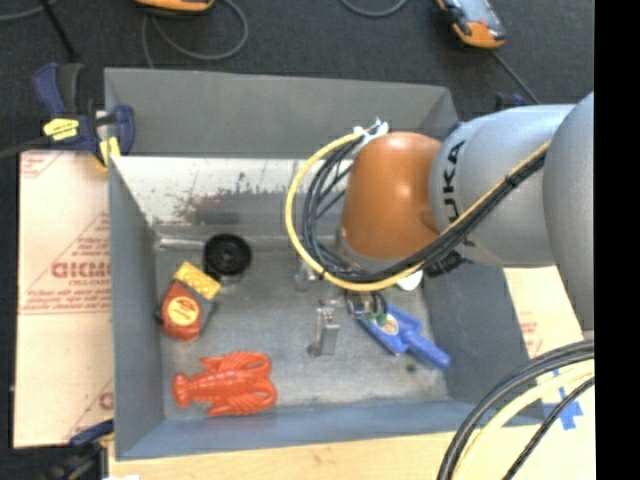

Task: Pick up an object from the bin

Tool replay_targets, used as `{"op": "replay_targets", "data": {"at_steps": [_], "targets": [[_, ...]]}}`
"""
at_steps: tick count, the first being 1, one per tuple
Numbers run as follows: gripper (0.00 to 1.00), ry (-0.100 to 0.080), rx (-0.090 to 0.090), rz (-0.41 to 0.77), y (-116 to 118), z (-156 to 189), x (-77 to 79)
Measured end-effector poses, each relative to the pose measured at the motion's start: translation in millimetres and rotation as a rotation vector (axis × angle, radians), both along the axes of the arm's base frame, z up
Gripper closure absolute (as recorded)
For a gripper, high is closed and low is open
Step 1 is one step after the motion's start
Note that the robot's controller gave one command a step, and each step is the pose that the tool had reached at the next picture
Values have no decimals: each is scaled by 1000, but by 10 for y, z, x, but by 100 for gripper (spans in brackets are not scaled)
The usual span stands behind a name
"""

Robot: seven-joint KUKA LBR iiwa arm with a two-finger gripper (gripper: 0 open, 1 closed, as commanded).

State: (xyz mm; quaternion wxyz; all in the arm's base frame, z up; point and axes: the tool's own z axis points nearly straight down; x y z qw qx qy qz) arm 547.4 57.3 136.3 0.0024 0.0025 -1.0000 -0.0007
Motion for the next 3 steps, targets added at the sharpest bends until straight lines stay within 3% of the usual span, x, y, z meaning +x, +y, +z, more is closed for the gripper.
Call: {"op": "replay_targets", "data": {"at_steps": [1,2,3], "targets": [[0,-8,1,-1,-1,46,17],[0,-5,1,-47,-430,431,390],[0,-15,-2,-79,-602,353,185]]}}
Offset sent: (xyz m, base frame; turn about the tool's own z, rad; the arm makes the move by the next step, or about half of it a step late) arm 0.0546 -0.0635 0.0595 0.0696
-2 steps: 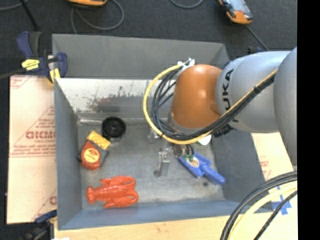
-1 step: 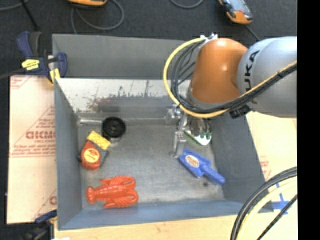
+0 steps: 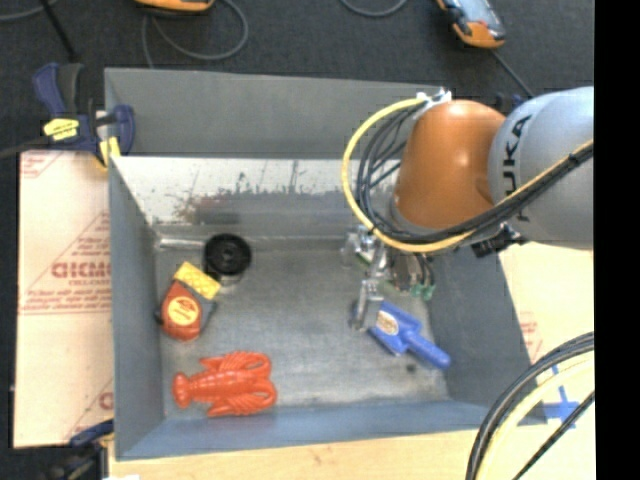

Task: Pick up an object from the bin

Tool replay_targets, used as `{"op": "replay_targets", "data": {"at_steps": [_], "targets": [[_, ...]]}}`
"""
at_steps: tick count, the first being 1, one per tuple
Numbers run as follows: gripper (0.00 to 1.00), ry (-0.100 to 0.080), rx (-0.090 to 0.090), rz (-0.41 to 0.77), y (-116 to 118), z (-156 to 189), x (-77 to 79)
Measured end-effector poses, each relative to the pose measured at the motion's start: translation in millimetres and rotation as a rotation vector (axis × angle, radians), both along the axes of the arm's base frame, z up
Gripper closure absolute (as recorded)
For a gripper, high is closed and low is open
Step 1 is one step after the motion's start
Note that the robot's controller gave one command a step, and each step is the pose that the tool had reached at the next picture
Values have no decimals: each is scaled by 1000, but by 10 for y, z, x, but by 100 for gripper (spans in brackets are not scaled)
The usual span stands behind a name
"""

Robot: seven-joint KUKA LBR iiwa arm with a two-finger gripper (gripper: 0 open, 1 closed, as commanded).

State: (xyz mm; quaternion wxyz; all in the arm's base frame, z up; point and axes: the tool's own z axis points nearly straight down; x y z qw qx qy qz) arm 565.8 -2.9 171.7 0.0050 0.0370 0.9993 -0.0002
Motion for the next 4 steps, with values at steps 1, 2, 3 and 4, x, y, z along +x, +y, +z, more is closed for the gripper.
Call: {"op": "replay_targets", "data": {"at_steps": [1,2,3,4], "targets": [[0,10,2,-18,-305,45,-50],[0,4,-2,96,-587,-156,-74],[0,9,0,135,-696,-276,-126],[0,0,0,28,-866,-698,-276]]}}
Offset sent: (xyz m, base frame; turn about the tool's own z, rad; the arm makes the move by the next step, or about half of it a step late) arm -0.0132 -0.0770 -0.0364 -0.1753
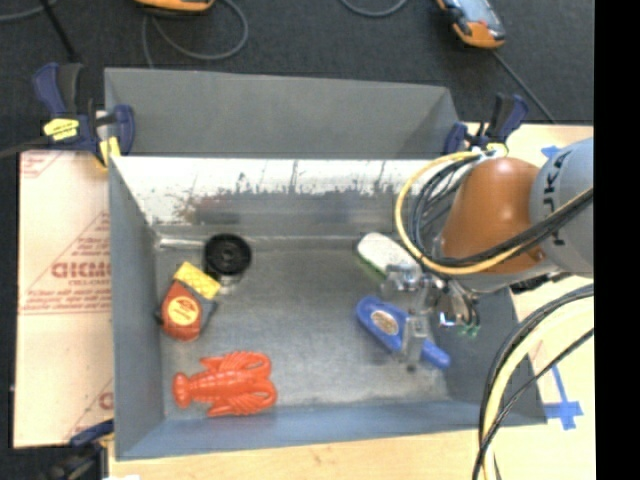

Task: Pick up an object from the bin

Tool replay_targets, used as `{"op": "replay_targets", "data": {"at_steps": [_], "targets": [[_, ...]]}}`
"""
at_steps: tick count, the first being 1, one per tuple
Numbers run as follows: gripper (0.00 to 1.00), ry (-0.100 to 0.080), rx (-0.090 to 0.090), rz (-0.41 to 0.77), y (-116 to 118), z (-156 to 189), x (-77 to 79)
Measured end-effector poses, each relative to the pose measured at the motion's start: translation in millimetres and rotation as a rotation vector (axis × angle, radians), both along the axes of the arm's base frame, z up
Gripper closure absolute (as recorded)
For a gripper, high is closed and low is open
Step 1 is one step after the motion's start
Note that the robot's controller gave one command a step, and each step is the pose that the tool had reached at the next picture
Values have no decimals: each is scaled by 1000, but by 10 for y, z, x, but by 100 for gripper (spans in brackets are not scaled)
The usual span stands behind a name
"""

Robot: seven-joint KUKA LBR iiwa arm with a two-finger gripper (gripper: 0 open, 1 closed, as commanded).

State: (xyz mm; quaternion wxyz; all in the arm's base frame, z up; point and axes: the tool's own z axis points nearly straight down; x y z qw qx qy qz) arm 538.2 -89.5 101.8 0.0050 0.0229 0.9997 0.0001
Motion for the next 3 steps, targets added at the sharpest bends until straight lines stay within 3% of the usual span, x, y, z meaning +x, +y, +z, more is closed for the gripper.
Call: {"op": "replay_targets", "data": {"at_steps": [1,2,3], "targets": [[100,5,1,-33,-55,-158,6],[100,4,1,-35,-55,-125,18],[100,7,-1,-37,372,-224,85]]}}
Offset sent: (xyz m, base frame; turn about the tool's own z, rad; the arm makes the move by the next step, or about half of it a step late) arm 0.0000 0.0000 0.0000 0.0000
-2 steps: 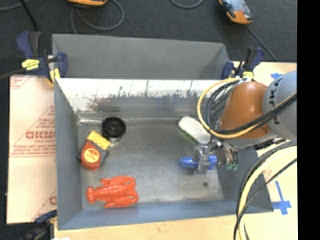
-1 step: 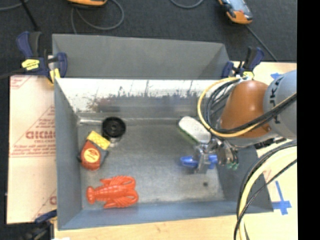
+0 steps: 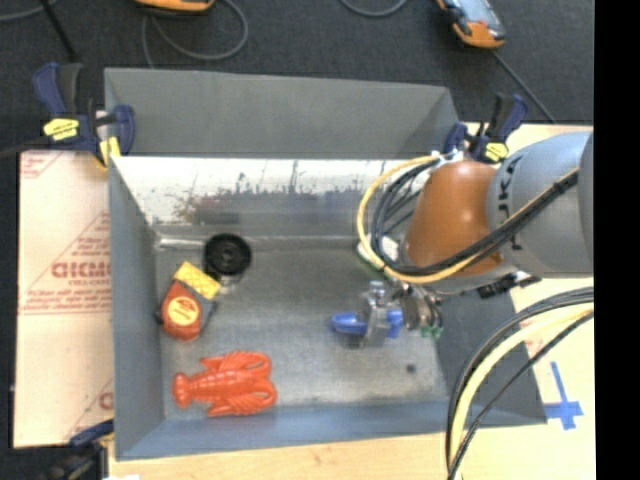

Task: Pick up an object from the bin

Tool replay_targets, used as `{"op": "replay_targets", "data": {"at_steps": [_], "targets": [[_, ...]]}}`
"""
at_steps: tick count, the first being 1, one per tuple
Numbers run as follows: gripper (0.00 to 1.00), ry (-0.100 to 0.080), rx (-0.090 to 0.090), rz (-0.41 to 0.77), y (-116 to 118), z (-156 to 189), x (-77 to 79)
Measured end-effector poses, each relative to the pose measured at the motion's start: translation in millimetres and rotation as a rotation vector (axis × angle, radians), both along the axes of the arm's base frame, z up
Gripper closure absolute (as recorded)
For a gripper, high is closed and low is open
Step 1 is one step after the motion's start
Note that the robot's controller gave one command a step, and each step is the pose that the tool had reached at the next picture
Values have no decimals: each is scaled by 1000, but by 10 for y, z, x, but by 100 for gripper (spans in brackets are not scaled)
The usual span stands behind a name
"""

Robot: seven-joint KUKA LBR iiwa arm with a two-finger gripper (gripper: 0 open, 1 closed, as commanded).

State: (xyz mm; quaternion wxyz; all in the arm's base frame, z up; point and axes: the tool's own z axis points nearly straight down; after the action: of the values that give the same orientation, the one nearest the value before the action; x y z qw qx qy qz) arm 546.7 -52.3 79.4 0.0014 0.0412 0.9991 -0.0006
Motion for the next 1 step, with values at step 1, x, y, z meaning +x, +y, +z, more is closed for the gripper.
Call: {"op": "replay_targets", "data": {"at_steps": [1], "targets": [[100,-1,6,38,257,-42,188]]}}
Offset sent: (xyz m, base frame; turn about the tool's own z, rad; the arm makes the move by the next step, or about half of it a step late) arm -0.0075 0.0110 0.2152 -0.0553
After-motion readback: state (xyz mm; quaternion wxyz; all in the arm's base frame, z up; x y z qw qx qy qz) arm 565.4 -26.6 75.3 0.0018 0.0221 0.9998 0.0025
